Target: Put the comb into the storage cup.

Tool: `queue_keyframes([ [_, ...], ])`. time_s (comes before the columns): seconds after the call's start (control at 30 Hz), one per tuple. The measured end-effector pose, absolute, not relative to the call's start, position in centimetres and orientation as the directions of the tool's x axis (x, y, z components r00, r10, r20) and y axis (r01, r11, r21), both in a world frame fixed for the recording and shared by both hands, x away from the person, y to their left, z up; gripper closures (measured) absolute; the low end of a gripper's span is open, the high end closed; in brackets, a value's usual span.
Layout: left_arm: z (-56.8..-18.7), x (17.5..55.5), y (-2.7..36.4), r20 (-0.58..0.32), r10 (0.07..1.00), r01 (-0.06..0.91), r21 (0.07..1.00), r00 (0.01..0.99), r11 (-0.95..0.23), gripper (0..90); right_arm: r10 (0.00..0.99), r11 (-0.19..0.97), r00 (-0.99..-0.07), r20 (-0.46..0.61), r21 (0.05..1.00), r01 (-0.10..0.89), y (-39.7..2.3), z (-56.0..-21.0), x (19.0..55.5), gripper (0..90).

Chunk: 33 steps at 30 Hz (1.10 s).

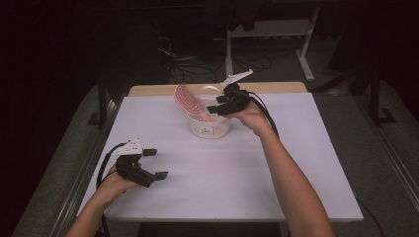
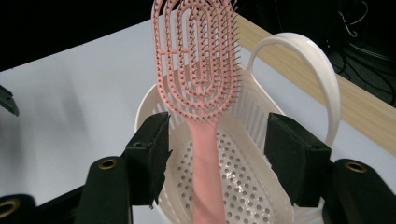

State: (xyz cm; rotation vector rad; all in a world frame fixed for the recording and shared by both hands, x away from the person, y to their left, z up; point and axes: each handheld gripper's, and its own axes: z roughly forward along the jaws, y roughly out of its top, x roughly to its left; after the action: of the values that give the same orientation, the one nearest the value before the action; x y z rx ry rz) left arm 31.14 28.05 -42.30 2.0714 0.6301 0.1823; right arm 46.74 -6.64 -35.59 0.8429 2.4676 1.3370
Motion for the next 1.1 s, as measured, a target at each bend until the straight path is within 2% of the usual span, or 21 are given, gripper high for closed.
queue_keyframes([
  [0.73,-42.9,31.6,28.3,-0.117,0.505,0.363,0.831,0.855,-0.422,0.0,0.608,0.414,-0.791,0.073,0.820,0.395,-10.5,-36.1,42.2,24.1],
  [1.1,-43.2,31.5,28.1,-0.125,0.500,0.368,0.828,0.857,-0.424,0.0,0.621,0.402,-0.778,0.101,0.811,0.426,-12.4,-37.5,40.1,13.2],
])
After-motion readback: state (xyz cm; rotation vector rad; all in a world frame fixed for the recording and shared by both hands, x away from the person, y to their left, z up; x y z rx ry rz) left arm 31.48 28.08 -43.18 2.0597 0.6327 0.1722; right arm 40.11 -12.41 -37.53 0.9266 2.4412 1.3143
